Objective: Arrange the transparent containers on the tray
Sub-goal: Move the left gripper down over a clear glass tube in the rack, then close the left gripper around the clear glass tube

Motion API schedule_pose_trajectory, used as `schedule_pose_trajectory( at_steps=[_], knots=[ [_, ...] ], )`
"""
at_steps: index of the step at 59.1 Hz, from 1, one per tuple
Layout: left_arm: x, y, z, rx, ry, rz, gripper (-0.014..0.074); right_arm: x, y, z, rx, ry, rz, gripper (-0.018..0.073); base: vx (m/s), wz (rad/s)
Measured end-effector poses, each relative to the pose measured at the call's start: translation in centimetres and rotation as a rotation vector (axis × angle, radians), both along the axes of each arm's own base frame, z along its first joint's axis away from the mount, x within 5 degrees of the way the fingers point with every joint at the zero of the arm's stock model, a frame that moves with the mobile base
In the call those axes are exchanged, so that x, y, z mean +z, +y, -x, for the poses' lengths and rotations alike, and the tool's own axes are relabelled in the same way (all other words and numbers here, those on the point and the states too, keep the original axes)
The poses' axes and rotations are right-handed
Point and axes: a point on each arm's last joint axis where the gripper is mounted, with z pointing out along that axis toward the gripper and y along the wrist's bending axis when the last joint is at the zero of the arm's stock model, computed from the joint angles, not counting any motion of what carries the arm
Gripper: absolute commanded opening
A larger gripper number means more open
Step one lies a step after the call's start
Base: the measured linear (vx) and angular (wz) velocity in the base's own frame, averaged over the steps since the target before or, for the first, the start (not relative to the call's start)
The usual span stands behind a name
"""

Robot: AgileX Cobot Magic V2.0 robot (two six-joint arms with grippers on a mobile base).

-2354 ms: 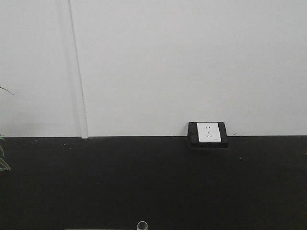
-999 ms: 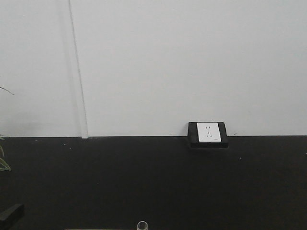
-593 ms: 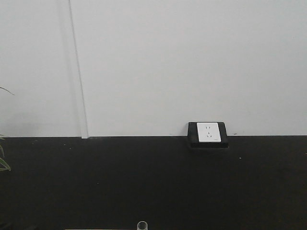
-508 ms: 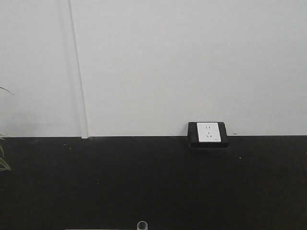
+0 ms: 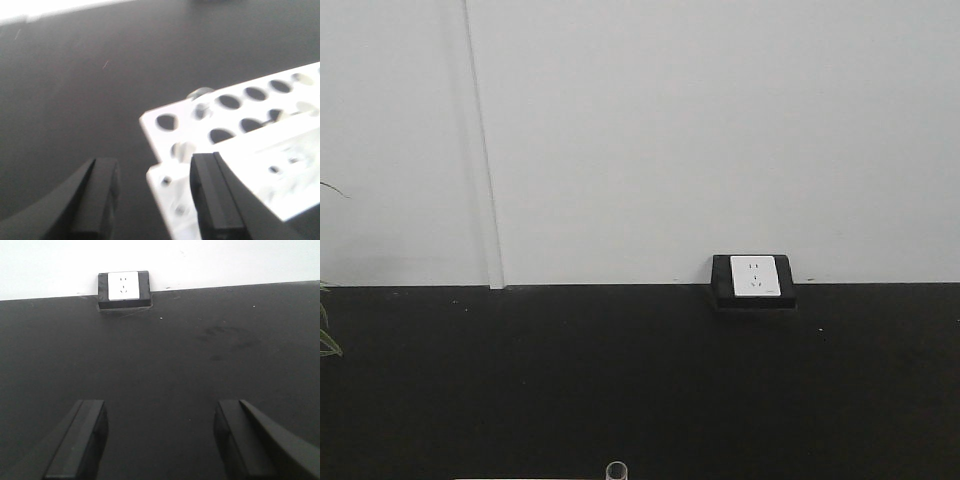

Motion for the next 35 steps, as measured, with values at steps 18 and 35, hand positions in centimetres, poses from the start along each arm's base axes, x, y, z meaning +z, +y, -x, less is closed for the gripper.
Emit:
schedule_pose_trajectory(
  at_steps=[18, 35],
  knots=[
    [-1.2, -1.4, -0.9, -0.125, -0.014, 0.028, 0.0454, 0.0, 0.0, 0.0, 0.0, 0.0, 0.0, 0.0523, 0.0, 0.0],
    [-2.1, -2.5, -2.0, -0.183, -0.047, 0.109, 0.0454, 0.0, 0.0, 0.0, 0.0, 0.0, 0.0, 0.0523, 0.0, 0.0]
  ],
)
